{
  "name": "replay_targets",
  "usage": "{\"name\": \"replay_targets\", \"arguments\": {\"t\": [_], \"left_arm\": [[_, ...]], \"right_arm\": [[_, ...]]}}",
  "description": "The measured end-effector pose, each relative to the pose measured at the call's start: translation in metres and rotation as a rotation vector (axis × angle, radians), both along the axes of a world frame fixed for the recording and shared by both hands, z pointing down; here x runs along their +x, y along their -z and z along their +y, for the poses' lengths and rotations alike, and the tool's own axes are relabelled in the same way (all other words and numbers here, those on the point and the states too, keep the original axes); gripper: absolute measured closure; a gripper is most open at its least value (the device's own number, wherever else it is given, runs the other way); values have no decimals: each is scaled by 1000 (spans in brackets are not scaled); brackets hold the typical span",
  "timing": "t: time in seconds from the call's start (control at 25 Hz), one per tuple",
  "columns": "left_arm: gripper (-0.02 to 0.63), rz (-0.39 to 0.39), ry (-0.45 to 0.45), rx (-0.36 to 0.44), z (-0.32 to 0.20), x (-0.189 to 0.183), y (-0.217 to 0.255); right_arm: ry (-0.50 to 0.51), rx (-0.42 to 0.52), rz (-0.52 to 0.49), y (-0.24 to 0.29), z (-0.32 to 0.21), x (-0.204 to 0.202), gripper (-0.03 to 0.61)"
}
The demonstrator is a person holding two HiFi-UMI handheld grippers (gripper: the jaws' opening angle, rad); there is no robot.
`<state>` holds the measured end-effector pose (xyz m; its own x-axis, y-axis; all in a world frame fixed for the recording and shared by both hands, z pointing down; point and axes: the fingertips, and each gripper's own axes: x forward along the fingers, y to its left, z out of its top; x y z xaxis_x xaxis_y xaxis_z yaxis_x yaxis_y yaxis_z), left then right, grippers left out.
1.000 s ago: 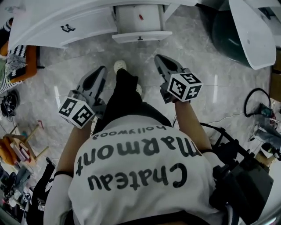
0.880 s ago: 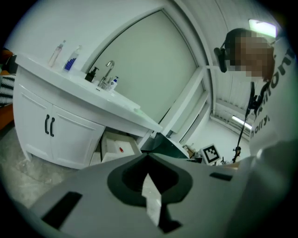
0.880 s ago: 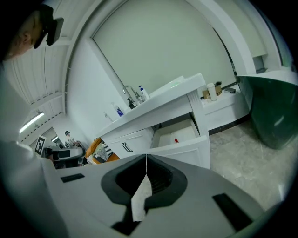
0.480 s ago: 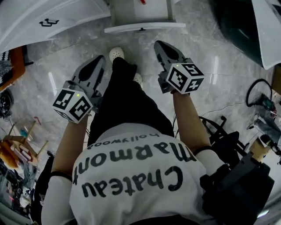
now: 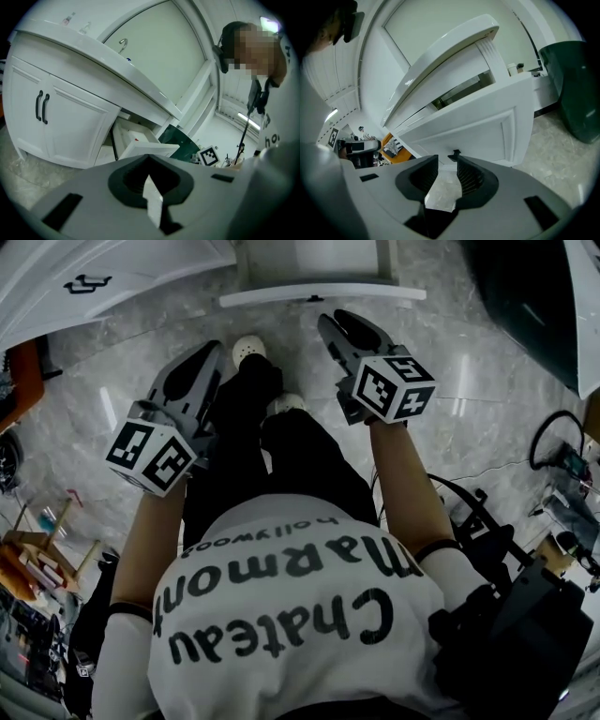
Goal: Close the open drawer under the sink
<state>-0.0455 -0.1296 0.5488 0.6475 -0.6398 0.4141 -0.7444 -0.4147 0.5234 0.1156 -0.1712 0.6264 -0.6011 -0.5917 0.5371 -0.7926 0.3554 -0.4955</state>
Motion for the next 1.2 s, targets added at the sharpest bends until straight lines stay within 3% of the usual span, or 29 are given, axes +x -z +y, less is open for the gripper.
{"name": "replay_targets", "arguments": {"t": [0.36,0.68,1.2], "left_arm": [[606,-6,39,-22,-4,-11,-8],[606,10,45,-114,4,-20,-15],[606,-5,-13,-143,-6,-19,-5]], "right_arm": [[28,-17,111,-25,-15,-10,408],[-2,-78,178,-36,-25,-19,408],[-18,-148,280,-38,-28,-16,442]]}}
